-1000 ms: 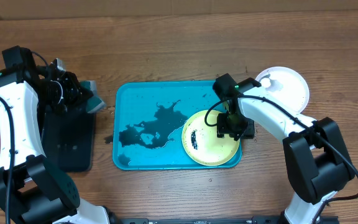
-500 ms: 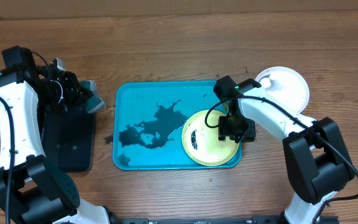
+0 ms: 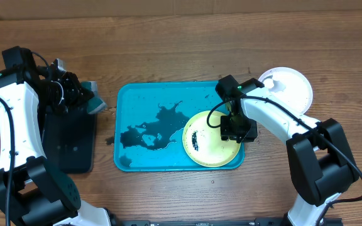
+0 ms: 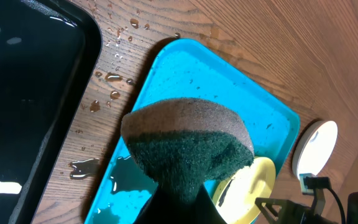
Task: Clean dirty plates on tray and stack at the side
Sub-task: 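Slide the yellow plate left toward the tray center with the right gripper, then scrub the yellow plate with the sponge in the left gripper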
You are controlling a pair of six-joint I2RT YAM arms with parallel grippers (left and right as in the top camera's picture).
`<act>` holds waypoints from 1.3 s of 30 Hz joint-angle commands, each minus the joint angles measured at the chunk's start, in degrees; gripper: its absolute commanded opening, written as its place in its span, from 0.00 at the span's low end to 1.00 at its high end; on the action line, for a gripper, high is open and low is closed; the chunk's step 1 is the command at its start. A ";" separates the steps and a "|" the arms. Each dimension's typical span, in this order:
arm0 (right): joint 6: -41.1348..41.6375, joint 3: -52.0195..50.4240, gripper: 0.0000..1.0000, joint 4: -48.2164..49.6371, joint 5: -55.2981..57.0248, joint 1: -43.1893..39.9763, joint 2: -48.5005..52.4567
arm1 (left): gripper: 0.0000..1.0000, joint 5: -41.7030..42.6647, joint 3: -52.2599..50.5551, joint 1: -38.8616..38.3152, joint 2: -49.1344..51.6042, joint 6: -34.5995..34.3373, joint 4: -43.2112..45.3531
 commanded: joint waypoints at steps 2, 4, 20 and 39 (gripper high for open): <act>0.07 0.11 0.53 1.27 -0.55 -0.04 -0.76 | 0.04 1.14 0.04 -0.02 -0.17 1.31 0.02; 0.04 0.07 0.54 1.70 -0.55 -0.02 -0.72 | 0.04 1.14 0.04 -0.02 -0.17 1.31 0.02; 0.04 0.04 0.25 5.77 -5.14 -0.02 1.90 | 0.04 1.38 0.04 -0.52 -0.17 1.31 -0.24; -0.13 0.04 0.19 14.12 -6.05 1.25 5.60 | 0.04 1.14 0.04 -15.50 -0.17 4.33 0.20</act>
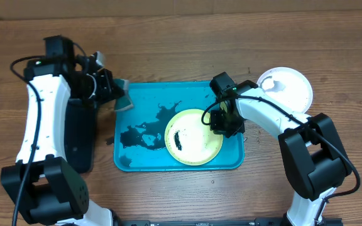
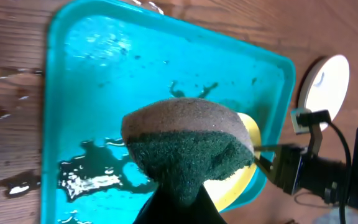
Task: Clean dirty plates on tray and stack at the side
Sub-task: 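Scrub the yellow plate with the sponge in the left gripper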
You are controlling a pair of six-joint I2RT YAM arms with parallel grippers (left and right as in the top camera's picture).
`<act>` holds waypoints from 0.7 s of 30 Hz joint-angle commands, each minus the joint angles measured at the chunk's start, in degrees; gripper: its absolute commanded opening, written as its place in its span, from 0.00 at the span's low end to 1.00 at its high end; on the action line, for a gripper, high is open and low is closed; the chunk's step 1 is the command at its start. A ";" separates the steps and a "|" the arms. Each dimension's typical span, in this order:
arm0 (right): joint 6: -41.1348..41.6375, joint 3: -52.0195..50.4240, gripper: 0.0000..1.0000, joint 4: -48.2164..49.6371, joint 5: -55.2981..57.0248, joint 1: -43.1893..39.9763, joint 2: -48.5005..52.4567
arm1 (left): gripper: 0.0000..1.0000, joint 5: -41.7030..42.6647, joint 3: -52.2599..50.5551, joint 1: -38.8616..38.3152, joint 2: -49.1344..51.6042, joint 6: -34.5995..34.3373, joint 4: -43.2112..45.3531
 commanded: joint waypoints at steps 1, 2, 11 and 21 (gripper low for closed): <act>-0.20 0.04 0.17 2.54 -0.07 0.35 2.69 | 0.04 1.14 0.04 -2.91 -0.17 1.53 -0.44; -0.02 0.04 0.15 3.30 -1.36 0.35 2.80 | 0.04 1.14 0.04 -3.74 -0.17 1.51 -0.66; 9.11 0.07 0.04 7.13 -4.66 0.46 2.80 | 0.04 1.03 -0.83 -12.46 -0.15 1.46 -1.25; 11.30 0.07 0.04 9.81 -7.10 2.75 2.80 | 0.04 -7.98 -8.55 -23.43 -0.13 -8.57 8.35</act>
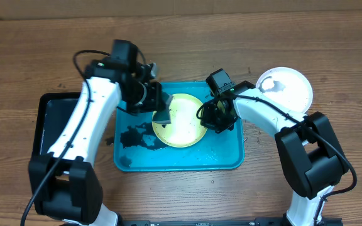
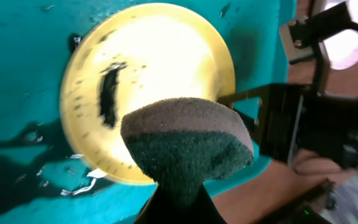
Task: Clean dirty plates on tray and stack at the side
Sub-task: 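Scrub the yellow plate with the sponge in the left gripper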
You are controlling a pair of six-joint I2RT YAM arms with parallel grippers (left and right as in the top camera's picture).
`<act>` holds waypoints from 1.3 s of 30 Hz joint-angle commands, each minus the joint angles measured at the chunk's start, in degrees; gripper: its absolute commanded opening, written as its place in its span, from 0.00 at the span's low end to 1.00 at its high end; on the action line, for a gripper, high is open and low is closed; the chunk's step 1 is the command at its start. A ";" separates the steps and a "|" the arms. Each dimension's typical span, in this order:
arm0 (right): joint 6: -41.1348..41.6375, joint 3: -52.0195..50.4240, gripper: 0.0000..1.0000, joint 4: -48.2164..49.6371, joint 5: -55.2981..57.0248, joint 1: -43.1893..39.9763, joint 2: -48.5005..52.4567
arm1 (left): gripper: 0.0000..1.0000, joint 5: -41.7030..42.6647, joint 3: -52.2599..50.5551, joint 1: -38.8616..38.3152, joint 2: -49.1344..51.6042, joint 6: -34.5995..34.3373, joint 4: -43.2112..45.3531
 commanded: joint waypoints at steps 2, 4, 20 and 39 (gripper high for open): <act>1.25 -0.04 0.04 0.79 -0.09 2.29 1.79 | 0.04 -2.89 -5.44 -3.87 -0.11 -5.35 6.12; 1.05 -0.04 0.04 1.05 -0.11 2.64 1.79 | 0.04 -2.86 -7.63 -4.85 -0.11 -6.54 9.77; -2.38 -0.04 0.04 1.20 -0.20 2.86 1.79 | 0.04 -8.87 -16.00 -7.04 0.76 -13.94 22.01; -6.75 -0.04 0.04 0.52 -0.39 3.34 1.79 | 0.04 -19.12 -15.98 -9.09 10.38 -19.37 22.51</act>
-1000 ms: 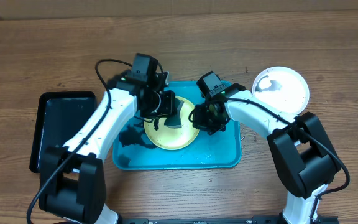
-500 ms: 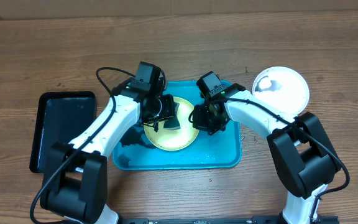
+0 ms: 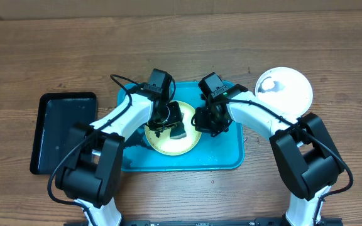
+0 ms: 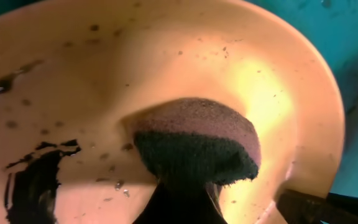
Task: Clean dirty plates on tray and stack at the side
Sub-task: 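Scrub the yellow plate with the sponge in the left gripper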
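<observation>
A yellow plate [image 3: 167, 145] lies in the blue tray [image 3: 226, 156], left of the tray's middle. My left gripper [image 3: 175, 124] is shut on a green-and-brown sponge [image 4: 194, 146], which presses on the plate's face [image 4: 166, 62]. A black smear [image 4: 33, 180] and small specks remain on the plate left of the sponge. My right gripper [image 3: 207, 119] grips the plate's right rim. A dark part of the right gripper [image 4: 328, 208] shows at the plate's edge in the left wrist view. A white plate [image 3: 285, 89] rests on the table to the right of the tray.
A black tray [image 3: 61, 132] holding water stands at the far left of the wooden table [image 3: 181, 37]. Both arms cross over the blue tray. Its right side shows water drops.
The left gripper has moved right and down, so the sponge now sits on the plate's middle instead of its left edge. The plate lies slightly farther left and nearer in the tray.
At first the left gripper held the sponge by the black tray while the right gripper held the yellow plate at the tray's lower right. Later the sponge hung over the tray's upper left with the plate nearer the middle. Then the sponge reached the plate's edge; now it presses on it.
</observation>
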You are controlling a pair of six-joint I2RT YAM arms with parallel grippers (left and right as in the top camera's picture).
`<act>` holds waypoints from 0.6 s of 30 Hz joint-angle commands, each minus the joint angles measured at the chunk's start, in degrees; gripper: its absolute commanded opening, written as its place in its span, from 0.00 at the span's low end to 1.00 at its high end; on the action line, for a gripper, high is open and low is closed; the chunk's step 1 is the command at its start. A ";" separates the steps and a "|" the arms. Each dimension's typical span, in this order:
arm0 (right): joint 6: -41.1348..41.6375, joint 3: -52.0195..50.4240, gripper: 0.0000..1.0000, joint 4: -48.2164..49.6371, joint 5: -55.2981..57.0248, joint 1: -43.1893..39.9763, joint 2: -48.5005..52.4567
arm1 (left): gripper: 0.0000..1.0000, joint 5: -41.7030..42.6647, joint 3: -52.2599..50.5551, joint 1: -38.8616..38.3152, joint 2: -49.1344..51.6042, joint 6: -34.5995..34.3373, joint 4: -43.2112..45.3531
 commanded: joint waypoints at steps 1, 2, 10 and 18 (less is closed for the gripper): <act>-0.94 -0.04 0.04 -0.17 0.61 0.66 1.40 | 0.04 -12.94 -0.42 -0.15 1.25 1.31 -2.78; -0.94 -0.04 0.04 -0.17 0.61 0.66 1.40 | 0.04 -15.52 -0.42 -0.04 1.25 1.55 -3.61; -0.96 -0.04 0.04 -0.22 1.05 0.66 1.40 | 0.04 -32.57 1.25 0.87 1.25 2.82 -9.68; -0.96 -0.04 0.04 -0.17 1.05 0.66 1.40 | 0.04 -38.29 7.54 0.81 1.25 5.09 -14.67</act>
